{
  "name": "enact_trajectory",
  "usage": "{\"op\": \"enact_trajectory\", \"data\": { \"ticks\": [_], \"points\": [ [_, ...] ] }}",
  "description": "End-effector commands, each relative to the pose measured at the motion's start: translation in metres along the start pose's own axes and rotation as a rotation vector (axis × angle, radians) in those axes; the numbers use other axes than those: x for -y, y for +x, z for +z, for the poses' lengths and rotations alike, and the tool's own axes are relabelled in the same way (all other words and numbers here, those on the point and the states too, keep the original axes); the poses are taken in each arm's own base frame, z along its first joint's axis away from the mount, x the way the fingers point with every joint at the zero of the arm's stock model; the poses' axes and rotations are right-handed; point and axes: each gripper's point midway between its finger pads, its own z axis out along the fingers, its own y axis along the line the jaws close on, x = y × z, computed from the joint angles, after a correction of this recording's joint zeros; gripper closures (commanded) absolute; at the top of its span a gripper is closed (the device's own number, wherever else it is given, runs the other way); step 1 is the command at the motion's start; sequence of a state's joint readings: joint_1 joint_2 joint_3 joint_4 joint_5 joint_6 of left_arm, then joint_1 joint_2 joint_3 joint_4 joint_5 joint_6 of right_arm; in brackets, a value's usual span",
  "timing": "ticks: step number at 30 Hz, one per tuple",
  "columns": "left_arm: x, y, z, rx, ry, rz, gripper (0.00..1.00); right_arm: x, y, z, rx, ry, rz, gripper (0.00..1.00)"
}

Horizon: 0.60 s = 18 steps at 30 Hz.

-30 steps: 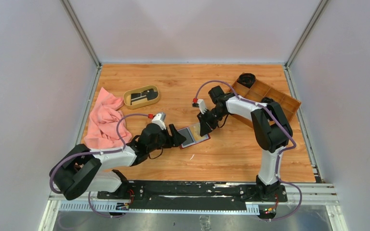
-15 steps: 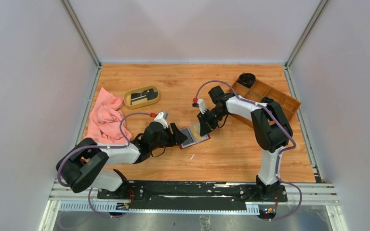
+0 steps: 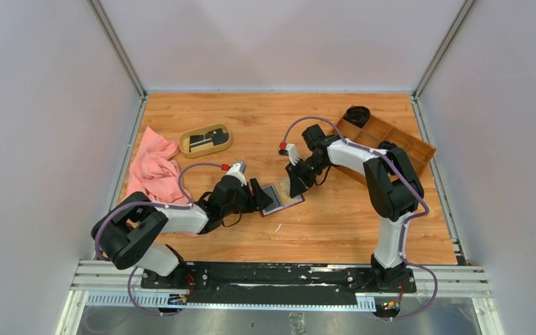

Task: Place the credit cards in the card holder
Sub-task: Turn over the card slot in the card holder.

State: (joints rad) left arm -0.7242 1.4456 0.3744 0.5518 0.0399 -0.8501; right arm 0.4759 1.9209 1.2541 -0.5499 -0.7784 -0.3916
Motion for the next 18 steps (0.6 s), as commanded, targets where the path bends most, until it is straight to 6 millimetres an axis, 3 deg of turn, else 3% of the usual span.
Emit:
{"op": "enact_trajectory", "data": {
  "ticks": [1,9,18],
  "points": [
    [0.007,-0.006,0.008,0.013,0.014,0.002,0.38,0.004,0.002,0.004,-0.024,0.007,0.004,0.80],
    [0.016,-0.007,0.010,0.010,0.052,-0.012,0.39,0.002,0.001,0.004,-0.022,0.003,0.002,0.80],
    [0.053,-0.020,0.003,0.051,0.218,-0.056,0.50,0.000,-0.001,0.002,-0.013,-0.004,-0.002,0.80]
  ]
}}
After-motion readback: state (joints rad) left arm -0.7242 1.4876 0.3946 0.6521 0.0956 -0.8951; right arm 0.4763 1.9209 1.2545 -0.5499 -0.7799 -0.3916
